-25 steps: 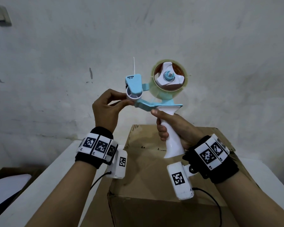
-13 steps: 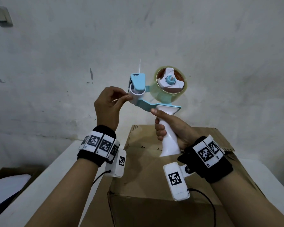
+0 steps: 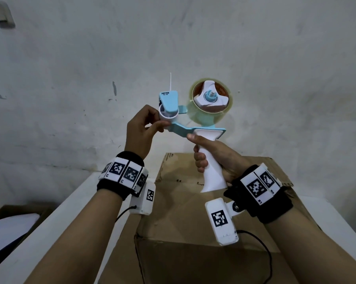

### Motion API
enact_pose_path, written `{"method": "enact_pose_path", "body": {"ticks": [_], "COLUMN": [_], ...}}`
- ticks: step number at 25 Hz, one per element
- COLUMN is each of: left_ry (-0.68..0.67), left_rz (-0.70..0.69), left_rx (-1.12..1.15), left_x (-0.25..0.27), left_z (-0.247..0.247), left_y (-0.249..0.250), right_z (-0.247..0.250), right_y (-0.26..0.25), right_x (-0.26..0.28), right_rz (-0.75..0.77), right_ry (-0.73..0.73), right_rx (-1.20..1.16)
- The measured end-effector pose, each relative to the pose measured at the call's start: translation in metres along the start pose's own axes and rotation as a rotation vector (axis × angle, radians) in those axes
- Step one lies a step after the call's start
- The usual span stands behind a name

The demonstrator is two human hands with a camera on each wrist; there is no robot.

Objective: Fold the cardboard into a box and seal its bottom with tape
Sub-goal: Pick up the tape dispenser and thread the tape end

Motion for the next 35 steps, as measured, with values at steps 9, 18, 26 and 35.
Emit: {"method": "enact_pose_path", "body": {"ticks": [9,18,26,35], "left_ry": [0.371,0.350,0.173,0.097], "left_rz": [-0.016,-0.059,-0.217,-0.114], "left_rx": [-0.107,-0.149,-0.322,-0.178], "left_x": [0.015,0.019,0.017,0.020], "left_z": [0.003,0.006,-0.002,0.004], "left_y": [0.007,0.007,0.014,0.005], "right_z": [-0.006,-0.008,-0.009,-0.008], "right_y": [0.001,-0.002,0.007,0.006], "right_x": [-0.007,-0.003,-0.006,-0.004], "right_rz": [0.106,0.177,0.089,-0.039], "right_ry": [0.120,0.179,0.122,0.046], "right_rx": [-0.124,-0.083,-0.142,-0.207]}}
Point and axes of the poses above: each hand's wrist, its own x-axis away from the middle knuckle, its own z-axis out of the back of the hand, y = z × x, the point moved 8 cm from there along -x, towards the middle knuckle, and after that the axes turned 5 degrees about -x, right-handed, at the moved point
